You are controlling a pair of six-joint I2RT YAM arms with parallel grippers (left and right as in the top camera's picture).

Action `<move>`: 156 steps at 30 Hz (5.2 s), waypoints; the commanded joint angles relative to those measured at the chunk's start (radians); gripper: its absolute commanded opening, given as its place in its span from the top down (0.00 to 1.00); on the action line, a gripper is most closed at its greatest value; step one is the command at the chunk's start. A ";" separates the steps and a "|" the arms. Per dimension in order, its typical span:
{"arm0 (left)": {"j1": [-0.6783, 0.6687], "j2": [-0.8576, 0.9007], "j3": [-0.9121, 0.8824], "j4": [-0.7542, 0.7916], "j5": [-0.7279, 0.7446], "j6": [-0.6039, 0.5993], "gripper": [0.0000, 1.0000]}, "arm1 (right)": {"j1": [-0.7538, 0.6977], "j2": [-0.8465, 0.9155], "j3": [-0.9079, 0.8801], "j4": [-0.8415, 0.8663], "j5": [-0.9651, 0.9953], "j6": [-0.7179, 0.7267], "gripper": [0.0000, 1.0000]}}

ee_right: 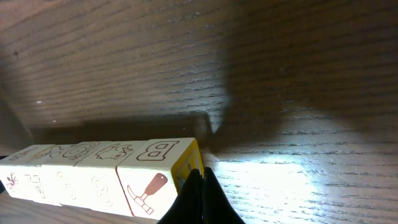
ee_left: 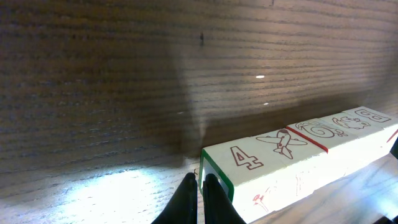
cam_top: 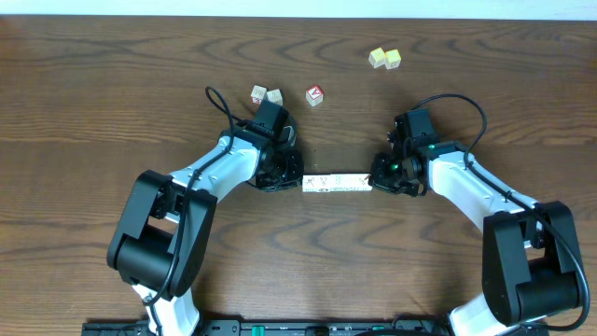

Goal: Lift 5 blocks

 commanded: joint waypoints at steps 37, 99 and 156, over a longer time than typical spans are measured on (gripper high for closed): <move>-0.006 -0.005 -0.014 0.005 0.092 -0.001 0.93 | 0.013 0.008 -0.006 0.024 -0.168 -0.053 0.99; -0.006 -0.046 -0.012 0.005 0.141 0.000 0.93 | 0.012 -0.037 0.003 0.017 -0.222 -0.071 0.99; -0.006 -0.101 -0.012 -0.003 0.140 0.003 0.93 | 0.012 -0.039 0.042 0.017 -0.296 -0.108 0.99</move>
